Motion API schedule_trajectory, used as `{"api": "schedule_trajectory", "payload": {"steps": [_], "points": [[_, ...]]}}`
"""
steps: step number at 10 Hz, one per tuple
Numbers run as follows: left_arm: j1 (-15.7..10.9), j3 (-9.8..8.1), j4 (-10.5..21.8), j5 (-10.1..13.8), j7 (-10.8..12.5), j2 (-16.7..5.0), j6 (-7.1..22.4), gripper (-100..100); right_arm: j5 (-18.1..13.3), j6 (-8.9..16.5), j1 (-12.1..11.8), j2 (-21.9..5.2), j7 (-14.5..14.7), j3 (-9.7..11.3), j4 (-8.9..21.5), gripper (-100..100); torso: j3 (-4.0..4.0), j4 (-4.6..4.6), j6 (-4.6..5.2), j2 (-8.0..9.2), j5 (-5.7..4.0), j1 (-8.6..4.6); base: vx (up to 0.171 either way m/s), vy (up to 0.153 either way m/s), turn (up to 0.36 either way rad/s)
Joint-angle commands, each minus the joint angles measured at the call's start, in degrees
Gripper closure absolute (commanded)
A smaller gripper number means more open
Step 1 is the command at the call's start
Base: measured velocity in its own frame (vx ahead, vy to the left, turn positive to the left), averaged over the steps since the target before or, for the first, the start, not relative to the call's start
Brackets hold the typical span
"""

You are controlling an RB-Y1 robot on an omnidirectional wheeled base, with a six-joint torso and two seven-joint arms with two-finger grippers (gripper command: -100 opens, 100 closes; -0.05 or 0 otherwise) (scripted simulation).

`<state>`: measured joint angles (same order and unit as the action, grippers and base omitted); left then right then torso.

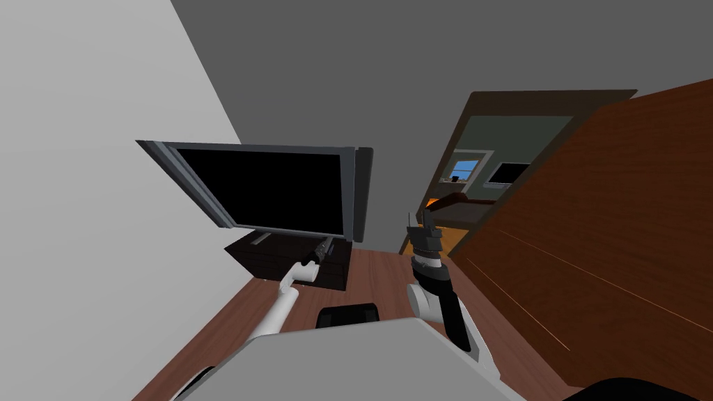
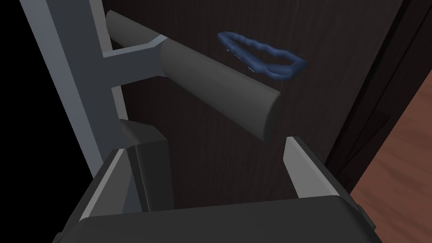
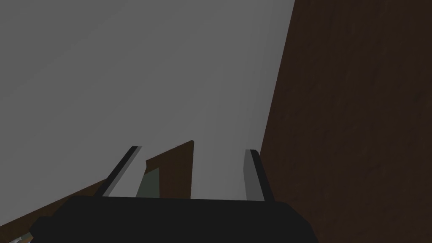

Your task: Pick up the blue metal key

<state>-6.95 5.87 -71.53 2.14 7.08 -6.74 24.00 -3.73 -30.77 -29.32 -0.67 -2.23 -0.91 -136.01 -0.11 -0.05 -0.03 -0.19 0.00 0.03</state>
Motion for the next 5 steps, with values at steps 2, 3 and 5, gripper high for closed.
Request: {"api": "schedule_trajectory", "payload": {"steps": [2, 3, 5], "points": [[-1.1, 0.92, 3.4, -0.3, -0.2, 1.1, 2.3, -100, 0.0, 0.0, 0.0, 0.0, 0.0, 0.0, 0.0, 0, 0.02, 0.01, 0.01, 0.02, 0.00, -0.01, 0.055, 0.021, -0.034], [-1.1, 0.92, 3.4, -0.3, -0.2, 1.1, 2.3, -100, 0.0, 0.0, 0.0, 0.0, 0.0, 0.0, 0.0, 0, -0.03, -0.01, 0.00, -0.07, 0.01, 0.07, 0.072, 0.033, -0.013], [-1.4, 1.60, 5.5, -0.5, -0.4, 2.5, 4.5, -100, 0.0, 0.0, 0.0, 0.0, 0.0, 0.0, 0.0, 0, -0.04, -0.01, 0.00, -0.08, 0.01, 0.05, 0.076, 0.026, -0.024]]}}
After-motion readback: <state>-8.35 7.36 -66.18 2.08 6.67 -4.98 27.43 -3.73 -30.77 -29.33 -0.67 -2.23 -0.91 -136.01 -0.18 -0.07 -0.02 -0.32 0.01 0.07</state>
